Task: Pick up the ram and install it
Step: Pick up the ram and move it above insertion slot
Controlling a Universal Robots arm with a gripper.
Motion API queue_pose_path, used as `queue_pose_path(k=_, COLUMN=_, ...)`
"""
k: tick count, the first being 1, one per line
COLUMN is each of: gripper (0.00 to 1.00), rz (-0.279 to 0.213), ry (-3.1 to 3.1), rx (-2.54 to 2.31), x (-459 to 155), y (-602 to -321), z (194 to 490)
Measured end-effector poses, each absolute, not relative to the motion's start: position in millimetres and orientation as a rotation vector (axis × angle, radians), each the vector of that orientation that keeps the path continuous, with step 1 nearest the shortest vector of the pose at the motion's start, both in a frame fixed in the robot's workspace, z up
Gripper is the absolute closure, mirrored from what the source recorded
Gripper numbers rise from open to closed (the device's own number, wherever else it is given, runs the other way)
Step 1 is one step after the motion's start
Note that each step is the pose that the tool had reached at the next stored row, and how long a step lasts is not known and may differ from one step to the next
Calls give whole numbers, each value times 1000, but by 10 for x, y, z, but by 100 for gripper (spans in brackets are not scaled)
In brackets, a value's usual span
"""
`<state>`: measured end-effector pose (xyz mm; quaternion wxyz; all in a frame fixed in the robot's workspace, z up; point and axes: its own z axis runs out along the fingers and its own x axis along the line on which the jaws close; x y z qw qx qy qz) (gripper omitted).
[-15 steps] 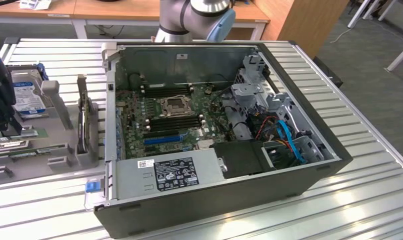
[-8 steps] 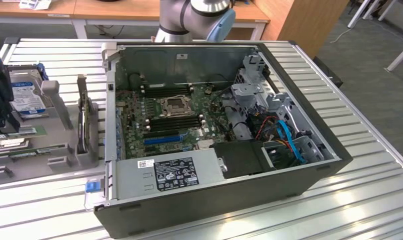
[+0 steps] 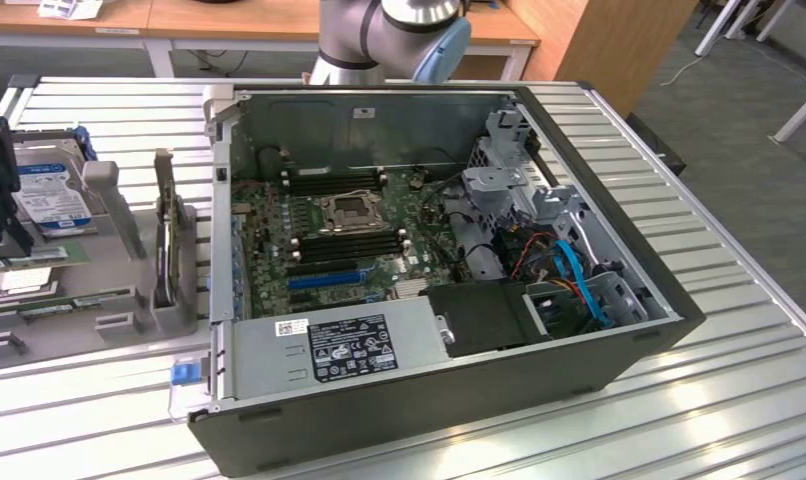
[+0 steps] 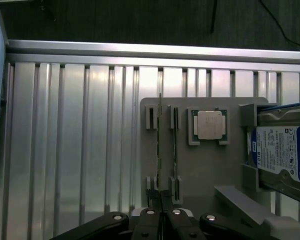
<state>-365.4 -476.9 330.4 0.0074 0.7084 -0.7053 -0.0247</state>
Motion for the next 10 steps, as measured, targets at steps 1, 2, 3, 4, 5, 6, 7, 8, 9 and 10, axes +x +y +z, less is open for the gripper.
queue_pose_path(k=1, gripper=88, rz=-77, ry=-2206, rx=2215, x=-3654, y=-4769, z=3320)
queue_pose_path(k=2, gripper=88, rz=-77, ry=-2206, rx=2215, x=-3654, y=-4769, z=3334)
queue_pose_path(k=3, gripper=88, rz=-77, ry=-2206, rx=2215, x=-3654, y=-4769, z=3349)
queue_pose_path(k=4, gripper=88, rz=-77, ry=-2206, rx=2215, x=-3654, y=-4769, z=3364)
queue_pose_path(k=5, gripper=88, rz=-77, ry=-2206, rx=2215, x=-3654, y=-4769, z=3381)
queue_pose_path(k=6, gripper=88, rz=-77, ry=-2205, rx=2215, x=-3653, y=-4769, z=3397)
queue_pose_path(k=7, gripper=88, rz=-77, ry=-2206, rx=2215, x=-3653, y=-4769, z=3411)
queue_pose_path(k=8, gripper=88, rz=-77, ry=-2206, rx=2215, x=-3653, y=-4769, z=3426)
queue_pose_path(k=9, gripper=88, rz=-77, ry=-2206, rx=2215, x=-3653, y=-4769, z=3441)
queue_pose_path(k=10, gripper=88, rz=-77, ry=-2206, rx=2215, x=-3653, y=-4769, z=3457)
